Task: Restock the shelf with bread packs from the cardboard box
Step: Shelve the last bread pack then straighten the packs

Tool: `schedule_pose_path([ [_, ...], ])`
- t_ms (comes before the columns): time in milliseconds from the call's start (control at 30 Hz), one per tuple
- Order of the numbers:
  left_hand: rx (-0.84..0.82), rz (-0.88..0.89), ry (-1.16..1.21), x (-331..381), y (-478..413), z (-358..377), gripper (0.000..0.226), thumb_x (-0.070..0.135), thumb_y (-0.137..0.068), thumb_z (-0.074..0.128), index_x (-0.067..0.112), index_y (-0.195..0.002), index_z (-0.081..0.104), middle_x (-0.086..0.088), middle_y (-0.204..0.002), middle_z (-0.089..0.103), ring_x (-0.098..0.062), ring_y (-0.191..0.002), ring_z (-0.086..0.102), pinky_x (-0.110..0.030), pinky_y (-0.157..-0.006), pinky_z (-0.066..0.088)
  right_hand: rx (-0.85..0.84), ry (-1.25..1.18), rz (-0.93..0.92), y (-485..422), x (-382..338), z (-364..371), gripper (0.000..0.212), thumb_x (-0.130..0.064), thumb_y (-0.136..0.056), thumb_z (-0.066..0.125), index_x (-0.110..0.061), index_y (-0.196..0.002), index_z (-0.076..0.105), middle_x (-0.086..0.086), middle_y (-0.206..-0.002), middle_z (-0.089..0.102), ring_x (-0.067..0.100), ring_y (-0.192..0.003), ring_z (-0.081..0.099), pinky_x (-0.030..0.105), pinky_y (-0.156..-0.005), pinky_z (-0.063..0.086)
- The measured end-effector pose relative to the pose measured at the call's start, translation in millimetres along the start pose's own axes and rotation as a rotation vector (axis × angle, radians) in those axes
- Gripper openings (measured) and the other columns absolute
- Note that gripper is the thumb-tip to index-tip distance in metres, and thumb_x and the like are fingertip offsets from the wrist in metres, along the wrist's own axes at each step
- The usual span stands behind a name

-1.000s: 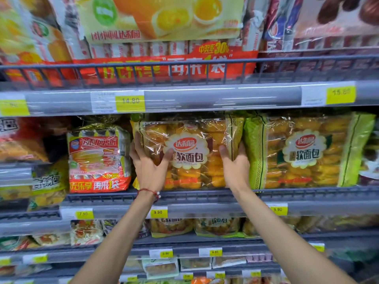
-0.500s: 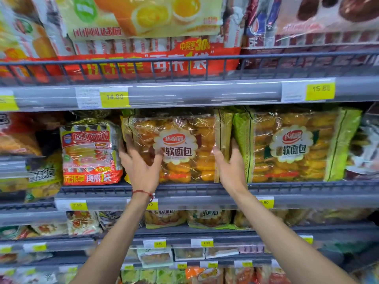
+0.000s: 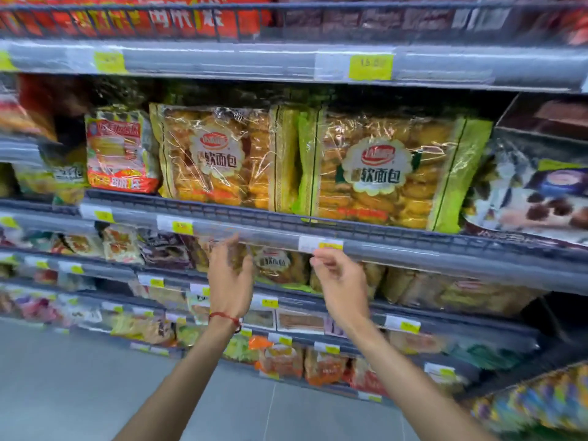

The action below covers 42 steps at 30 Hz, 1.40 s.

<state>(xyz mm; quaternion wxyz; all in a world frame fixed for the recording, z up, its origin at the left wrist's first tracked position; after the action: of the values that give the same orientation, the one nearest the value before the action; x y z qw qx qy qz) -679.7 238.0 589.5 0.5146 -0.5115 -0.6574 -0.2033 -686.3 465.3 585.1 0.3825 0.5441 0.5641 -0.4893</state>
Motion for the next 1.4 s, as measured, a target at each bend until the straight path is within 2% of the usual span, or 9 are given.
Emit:
schedule_pose_path([
  [267, -0.247, -0.091, -0.074, -19, 74, 59, 0.021, 0.016, -0.098, 0.058, 0.022, -0.118, 0.060, -0.001, -0.124, 0.062, -0.016, -0.112, 0.058, -0.042, -0.093, 0.051, -0.028, -0.019, 0.223, 45, 94, -48, 0.013, -0.009, -0.097, 0.067, -0.016, -0.104, 0.076, -0.004, -0.097, 0.076, 0.007, -0.086, 0.068, 0.020, -0.079, 0.051],
  [467, -0.385, -0.196, -0.104, -48, 68, 111, 0.032, 0.022, -0.097, 0.061, 0.011, -0.127, 0.058, -0.003, -0.122, 0.063, -0.018, -0.110, 0.060, -0.036, -0.093, 0.048, 0.079, 0.030, 0.341, 31, 147, -80, 0.024, -0.016, -0.101, 0.063, -0.009, -0.123, 0.067, -0.004, -0.101, 0.068, 0.013, -0.097, 0.066, 0.008, -0.073, 0.048],
  [733, -0.410, -0.154, -0.056, -95, 22, 194, 0.087, 0.056, -0.082, 0.071, 0.001, -0.142, 0.038, -0.009, -0.142, 0.046, -0.024, -0.129, 0.046, -0.044, -0.110, 0.039, 0.149, 0.116, 0.297, -22, 210, -86, 0.079, -0.047, -0.096, 0.064, -0.015, -0.159, 0.028, 0.004, -0.159, 0.036, 0.020, -0.144, 0.038, 0.035, -0.117, 0.034],
  [900, -0.372, -0.099, -0.054, -93, 2, 228, 0.050, 0.048, -0.078, 0.079, 0.013, -0.104, 0.054, -0.015, -0.087, 0.058, -0.029, -0.085, 0.056, -0.037, -0.081, 0.049, 0.153, 0.150, 0.260, -52, 224, -78, 0.093, -0.072, -0.085, 0.064, -0.024, -0.158, 0.032, -0.002, -0.154, 0.048, 0.018, -0.144, 0.042, 0.036, -0.121, 0.030],
  [1000, -0.359, -0.079, -0.065, -92, -2, 236, 0.046, 0.034, -0.084, 0.077, 0.028, -0.069, 0.034, 0.006, -0.066, 0.040, -0.013, -0.060, 0.043, -0.030, -0.063, 0.041, 0.150, 0.120, 0.261, -64, 232, -76, 0.071, -0.065, -0.091, 0.062, -0.027, -0.149, 0.044, -0.007, -0.133, 0.064, 0.016, -0.127, 0.057, 0.031, -0.108, 0.040],
  [1067, -0.367, -0.108, -0.022, -99, -5, 241, 0.045, 0.022, -0.088, 0.072, 0.034, -0.074, 0.032, 0.010, -0.065, 0.039, -0.007, -0.057, 0.039, -0.030, -0.061, 0.041, 0.178, 0.064, 0.269, -69, 232, -79, 0.054, -0.049, -0.101, 0.056, -0.024, -0.148, 0.045, -0.010, -0.126, 0.062, 0.015, -0.121, 0.056, 0.024, -0.100, 0.035],
  [1133, -0.357, -0.119, 0.005, -101, -6, 243, 0.025, 0.025, -0.087, 0.068, 0.033, -0.094, 0.045, 0.002, -0.066, 0.055, -0.022, -0.059, 0.056, -0.039, -0.065, 0.056, 0.210, 0.046, 0.297, -72, 236, -82, 0.056, -0.052, -0.102, 0.054, -0.025, -0.150, 0.044, -0.008, -0.122, 0.058, 0.015, -0.116, 0.053, 0.026, -0.099, 0.035],
  [1233, -0.365, -0.157, 0.009, -111, -9, 250, 0.060, 0.044, -0.076, 0.059, 0.028, -0.130, 0.040, -0.010, -0.075, 0.068, -0.032, -0.067, 0.066, -0.048, -0.066, 0.060, 0.269, 0.033, 0.326, -77, 241, -82, 0.058, -0.064, -0.096, 0.053, -0.031, -0.144, 0.050, -0.001, -0.122, 0.065, 0.025, -0.115, 0.060, 0.036, -0.101, 0.042],
  [1400, -0.373, -0.172, 0.034, -115, -14, 259, 0.073, 0.069, -0.081, 0.051, 0.036, -0.144, 0.030, -0.010, -0.091, 0.069, -0.031, -0.080, 0.066, -0.041, -0.084, 0.056, 0.313, 0.041, 0.349, -85, 248, -82, 0.051, -0.064, -0.097, 0.052, -0.036, -0.139, 0.050, 0.008, -0.124, 0.066, 0.033, -0.113, 0.060, 0.037, -0.097, 0.041],
])
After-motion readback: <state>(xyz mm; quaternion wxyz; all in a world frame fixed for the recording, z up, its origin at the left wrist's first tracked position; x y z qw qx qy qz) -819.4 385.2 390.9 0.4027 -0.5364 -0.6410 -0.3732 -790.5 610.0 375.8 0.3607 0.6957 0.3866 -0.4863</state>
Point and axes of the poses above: each hand's wrist, its own y-axis away from the middle knuckle, its own z-axis out of the palm, x = y × z, the point moved 8 cm from there along -y, towards the middle knuckle
